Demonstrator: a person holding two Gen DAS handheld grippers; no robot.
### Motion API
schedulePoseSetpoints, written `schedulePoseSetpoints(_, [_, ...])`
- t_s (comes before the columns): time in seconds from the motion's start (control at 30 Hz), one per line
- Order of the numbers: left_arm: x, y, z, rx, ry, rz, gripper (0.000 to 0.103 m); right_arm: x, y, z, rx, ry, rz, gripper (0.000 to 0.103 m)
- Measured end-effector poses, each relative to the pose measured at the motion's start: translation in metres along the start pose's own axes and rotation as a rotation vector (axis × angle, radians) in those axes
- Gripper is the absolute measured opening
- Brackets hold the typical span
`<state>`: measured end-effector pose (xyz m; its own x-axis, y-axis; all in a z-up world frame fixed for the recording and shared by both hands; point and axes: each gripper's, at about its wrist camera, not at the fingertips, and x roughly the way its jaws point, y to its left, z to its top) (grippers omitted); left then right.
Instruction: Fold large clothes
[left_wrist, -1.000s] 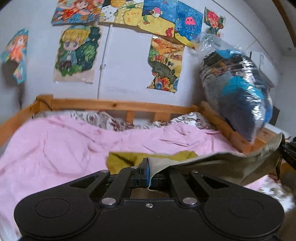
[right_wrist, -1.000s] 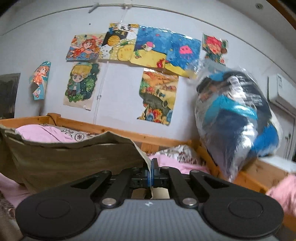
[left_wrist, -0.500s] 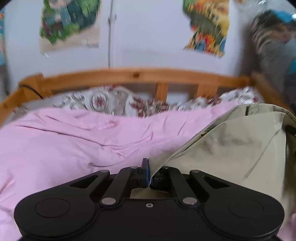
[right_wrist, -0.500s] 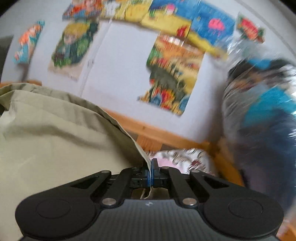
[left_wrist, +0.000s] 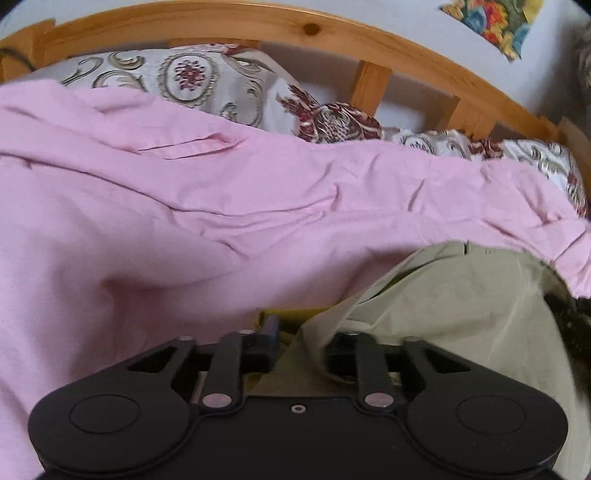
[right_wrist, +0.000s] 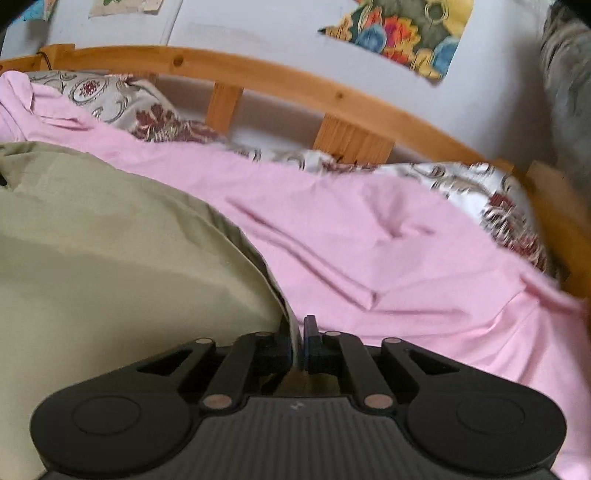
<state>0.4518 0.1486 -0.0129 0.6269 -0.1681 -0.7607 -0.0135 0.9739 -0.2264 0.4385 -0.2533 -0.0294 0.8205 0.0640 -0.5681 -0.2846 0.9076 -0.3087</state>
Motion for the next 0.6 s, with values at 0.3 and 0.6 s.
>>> schedulePoseSetpoints(0.3, [-0.067,0.023,-0.006,-0.099,-0.215,-0.022,0.101,-0.056,-0.038,0.002,0.085,-0.079,-0.01,0.094])
schedulePoseSetpoints(0.6, [-0.12,0.007,-0.028,-0.083,-0.386,-0.069,0.102,-0.105,-0.022,-0.009,-0.016,-0.153,0.028,0.103])
